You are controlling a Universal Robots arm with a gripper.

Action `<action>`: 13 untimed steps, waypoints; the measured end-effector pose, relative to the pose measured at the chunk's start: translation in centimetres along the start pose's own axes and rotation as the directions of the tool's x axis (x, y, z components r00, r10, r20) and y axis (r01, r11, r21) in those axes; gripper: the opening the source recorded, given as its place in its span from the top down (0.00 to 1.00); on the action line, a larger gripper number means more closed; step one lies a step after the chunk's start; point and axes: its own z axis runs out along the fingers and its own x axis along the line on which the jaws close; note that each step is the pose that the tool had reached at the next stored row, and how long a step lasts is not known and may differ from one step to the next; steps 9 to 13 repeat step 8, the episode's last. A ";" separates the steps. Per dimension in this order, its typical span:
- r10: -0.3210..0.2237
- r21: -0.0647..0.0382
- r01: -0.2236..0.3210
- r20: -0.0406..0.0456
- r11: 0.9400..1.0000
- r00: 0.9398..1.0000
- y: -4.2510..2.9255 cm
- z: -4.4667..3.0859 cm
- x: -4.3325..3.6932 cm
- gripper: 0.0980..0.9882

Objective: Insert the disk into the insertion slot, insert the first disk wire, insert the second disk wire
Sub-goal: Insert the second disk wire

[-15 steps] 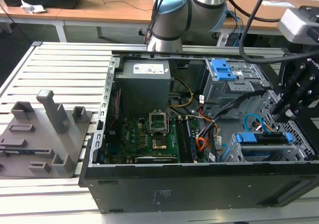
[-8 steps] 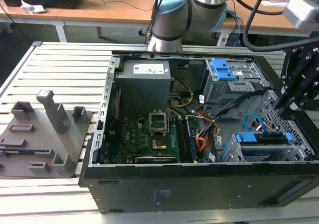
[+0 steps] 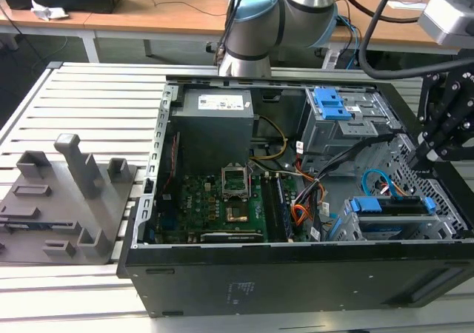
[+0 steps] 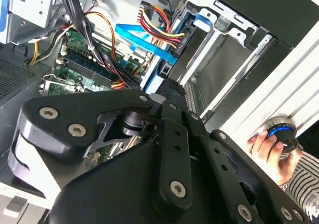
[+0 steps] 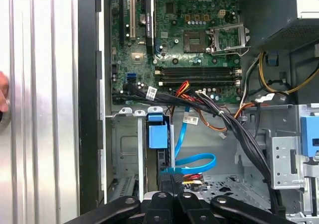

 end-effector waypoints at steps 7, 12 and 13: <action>-0.014 0.000 0.014 0.002 1.000 1.000 0.37 0.36 0.69 0.99; -0.014 0.000 0.014 0.002 1.000 1.000 0.36 0.37 0.69 0.99; -0.014 0.000 0.014 0.002 1.000 1.000 0.36 0.37 0.69 0.99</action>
